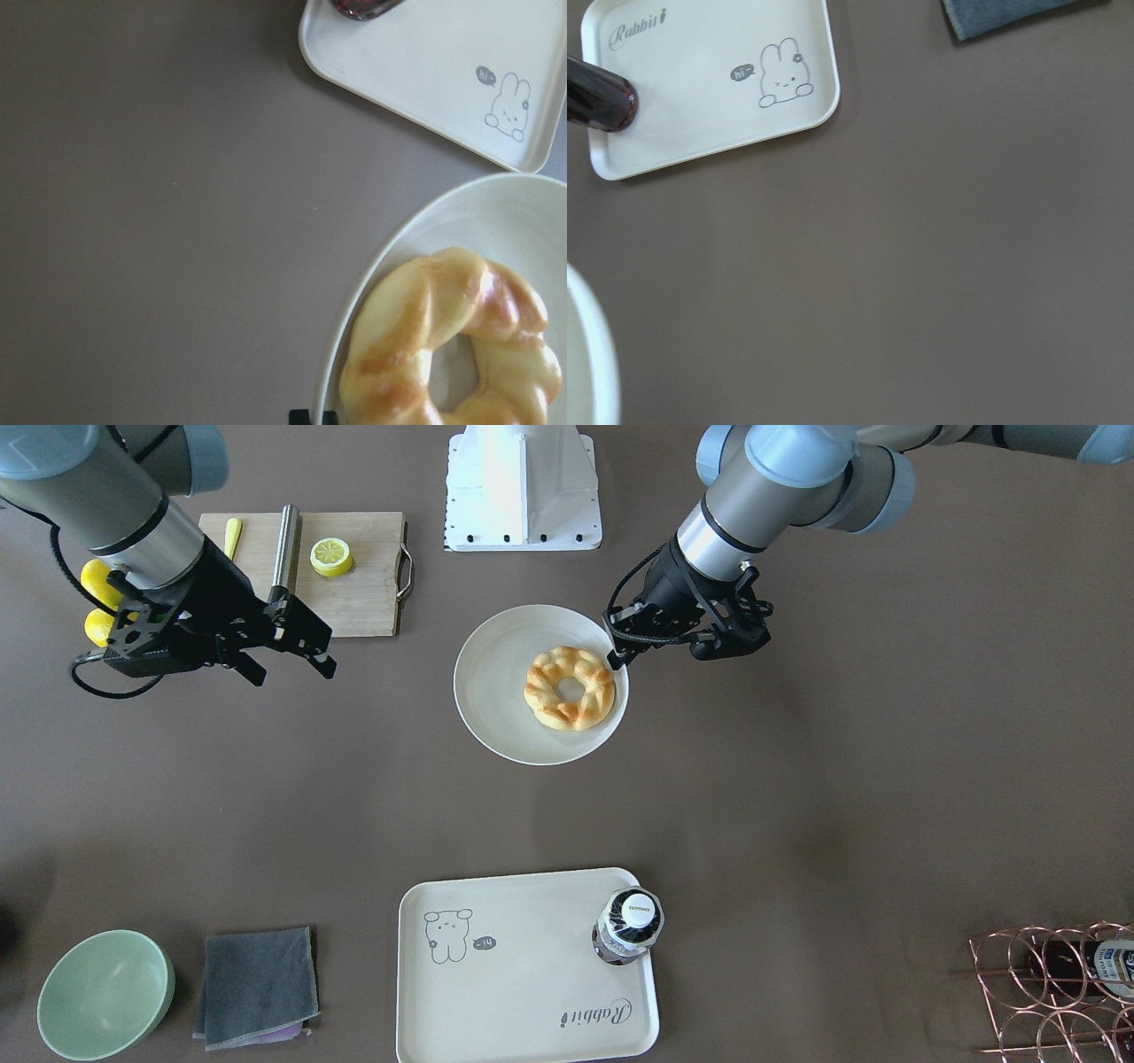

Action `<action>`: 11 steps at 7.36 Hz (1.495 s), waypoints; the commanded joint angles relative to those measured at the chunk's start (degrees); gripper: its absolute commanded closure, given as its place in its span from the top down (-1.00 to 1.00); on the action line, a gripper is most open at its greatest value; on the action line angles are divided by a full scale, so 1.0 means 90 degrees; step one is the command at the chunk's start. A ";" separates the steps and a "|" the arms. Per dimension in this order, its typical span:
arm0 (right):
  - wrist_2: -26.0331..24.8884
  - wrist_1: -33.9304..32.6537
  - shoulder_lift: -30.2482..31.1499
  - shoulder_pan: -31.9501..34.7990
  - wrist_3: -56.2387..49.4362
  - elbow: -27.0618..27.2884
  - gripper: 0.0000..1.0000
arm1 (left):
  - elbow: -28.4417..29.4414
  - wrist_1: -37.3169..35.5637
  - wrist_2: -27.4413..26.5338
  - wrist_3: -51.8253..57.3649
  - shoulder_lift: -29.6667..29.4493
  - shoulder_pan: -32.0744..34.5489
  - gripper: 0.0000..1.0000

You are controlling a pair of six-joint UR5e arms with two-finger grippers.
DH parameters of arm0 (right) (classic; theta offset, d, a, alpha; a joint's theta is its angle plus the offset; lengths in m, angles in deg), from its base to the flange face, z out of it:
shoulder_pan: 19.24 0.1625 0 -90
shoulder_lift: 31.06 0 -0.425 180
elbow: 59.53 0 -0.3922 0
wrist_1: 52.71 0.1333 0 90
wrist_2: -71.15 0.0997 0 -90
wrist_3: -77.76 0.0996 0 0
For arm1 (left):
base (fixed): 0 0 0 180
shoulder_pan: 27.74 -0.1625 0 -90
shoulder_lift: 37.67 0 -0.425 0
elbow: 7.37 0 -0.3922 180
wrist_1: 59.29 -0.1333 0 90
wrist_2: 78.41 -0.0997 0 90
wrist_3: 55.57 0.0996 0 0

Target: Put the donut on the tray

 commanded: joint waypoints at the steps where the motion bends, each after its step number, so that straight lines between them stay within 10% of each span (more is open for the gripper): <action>1: -0.0618 -0.0099 -0.0727 -0.0875 0.1122 -0.0008 1.00 | -0.0001 -0.0163 -0.0215 -0.0144 -0.0238 -0.0190 -1.00; 4: -0.1029 -0.0841 -0.1284 -0.1267 0.1367 -0.0047 0.97 | -0.0039 -0.0163 -0.0312 -0.0406 -0.0306 -0.0268 -1.00; 8: -0.1089 -0.0852 -0.1383 -0.1435 0.1906 0.0050 -1.00 | -0.0186 -0.0163 -0.0352 -0.0476 -0.0267 -0.0298 -1.00; 10: -0.1069 -0.0852 -0.1383 -0.1444 0.1906 0.0070 -1.00 | -0.0186 -0.0163 -0.0352 -0.0486 -0.0267 -0.0298 -1.00; 11: -0.1059 -0.0852 -0.1383 -0.1435 0.1906 0.0099 -1.00 | -0.0186 -0.0163 -0.0352 -0.0486 -0.0267 -0.0298 -0.62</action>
